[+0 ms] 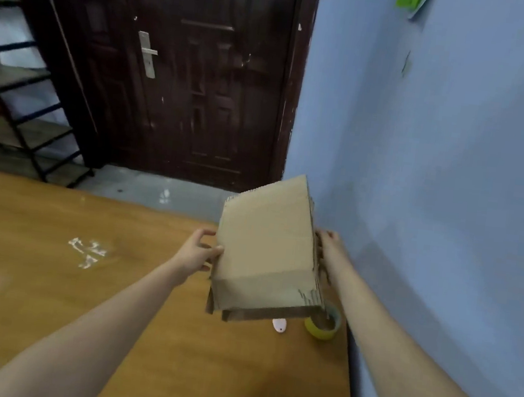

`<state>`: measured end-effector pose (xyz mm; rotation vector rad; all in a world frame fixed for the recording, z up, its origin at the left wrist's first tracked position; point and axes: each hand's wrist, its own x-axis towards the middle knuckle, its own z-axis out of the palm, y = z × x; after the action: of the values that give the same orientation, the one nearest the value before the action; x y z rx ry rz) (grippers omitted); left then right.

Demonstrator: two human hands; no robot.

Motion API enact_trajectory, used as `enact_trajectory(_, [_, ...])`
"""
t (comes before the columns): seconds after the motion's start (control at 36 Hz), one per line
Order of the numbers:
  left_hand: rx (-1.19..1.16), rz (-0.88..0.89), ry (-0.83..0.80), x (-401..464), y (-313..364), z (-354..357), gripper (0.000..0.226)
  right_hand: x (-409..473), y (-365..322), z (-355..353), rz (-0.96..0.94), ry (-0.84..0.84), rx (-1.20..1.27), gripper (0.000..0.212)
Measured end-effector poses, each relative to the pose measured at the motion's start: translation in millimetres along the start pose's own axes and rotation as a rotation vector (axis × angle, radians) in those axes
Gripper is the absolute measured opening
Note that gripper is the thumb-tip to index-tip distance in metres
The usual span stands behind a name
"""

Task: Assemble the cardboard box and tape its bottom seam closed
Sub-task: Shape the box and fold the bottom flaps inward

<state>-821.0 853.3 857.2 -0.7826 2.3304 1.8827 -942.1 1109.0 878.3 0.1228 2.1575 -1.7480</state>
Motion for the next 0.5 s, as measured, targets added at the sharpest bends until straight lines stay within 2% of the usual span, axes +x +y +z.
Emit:
enact_trajectory(0.11, [-0.146,-0.056,0.06,-6,-39,14,0.04,-6,37,10,0.024,-0.023,0.066,0.031])
enact_trajectory(0.25, [-0.272,-0.141,0.142,-17,-77,22,0.031,-16,69,22,0.056,-0.087,0.088,0.032])
enact_trajectory(0.5, [-0.316,-0.289,0.204,-25,-109,23,0.034,-38,97,47,0.083,-0.219,0.073,0.028])
